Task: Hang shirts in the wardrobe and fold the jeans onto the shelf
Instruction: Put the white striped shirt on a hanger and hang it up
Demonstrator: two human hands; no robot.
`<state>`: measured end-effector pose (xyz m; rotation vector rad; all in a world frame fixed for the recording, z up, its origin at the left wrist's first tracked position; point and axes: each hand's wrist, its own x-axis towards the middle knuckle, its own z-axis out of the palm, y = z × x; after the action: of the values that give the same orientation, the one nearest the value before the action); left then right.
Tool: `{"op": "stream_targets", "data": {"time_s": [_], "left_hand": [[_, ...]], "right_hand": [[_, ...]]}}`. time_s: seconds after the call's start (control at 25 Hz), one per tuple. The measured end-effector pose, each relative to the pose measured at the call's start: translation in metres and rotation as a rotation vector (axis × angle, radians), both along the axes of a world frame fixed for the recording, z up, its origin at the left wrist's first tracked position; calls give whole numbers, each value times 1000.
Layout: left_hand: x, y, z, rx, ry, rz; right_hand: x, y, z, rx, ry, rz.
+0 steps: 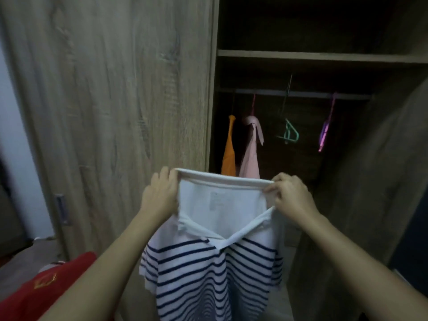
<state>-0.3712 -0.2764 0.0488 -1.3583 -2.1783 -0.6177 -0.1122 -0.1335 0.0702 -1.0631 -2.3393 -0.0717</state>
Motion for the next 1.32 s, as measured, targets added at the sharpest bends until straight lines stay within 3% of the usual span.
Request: {"op": "stream_targets", "data": {"time_s": [0.08, 0.16, 0.32, 0.56, 0.72, 0.88, 1.12, 1.32], "left_hand": [[-9, 0, 10, -92, -190, -156], [-10, 4, 29, -46, -295, -190], [10, 25, 43, 7, -311, -185], [33, 65, 51, 51, -386, -67], [62, 96, 62, 40, -440, -255], [117, 159, 76, 146, -433, -325], [150, 303, 93, 241, -893, -447], [159, 398, 118, 250, -1049, -387]], "right_hand": [[13, 9, 2, -168, 100, -10], [26, 20, 6, -229, 210, -47], [39, 28, 11, -299, 104, -67], [68, 65, 60, -505, 108, 55], [74, 91, 83, -593, 232, 112], [74, 109, 87, -640, 167, 214], [87, 144, 91, -616, 152, 299], [100, 172, 101, -613, 134, 340]]}}
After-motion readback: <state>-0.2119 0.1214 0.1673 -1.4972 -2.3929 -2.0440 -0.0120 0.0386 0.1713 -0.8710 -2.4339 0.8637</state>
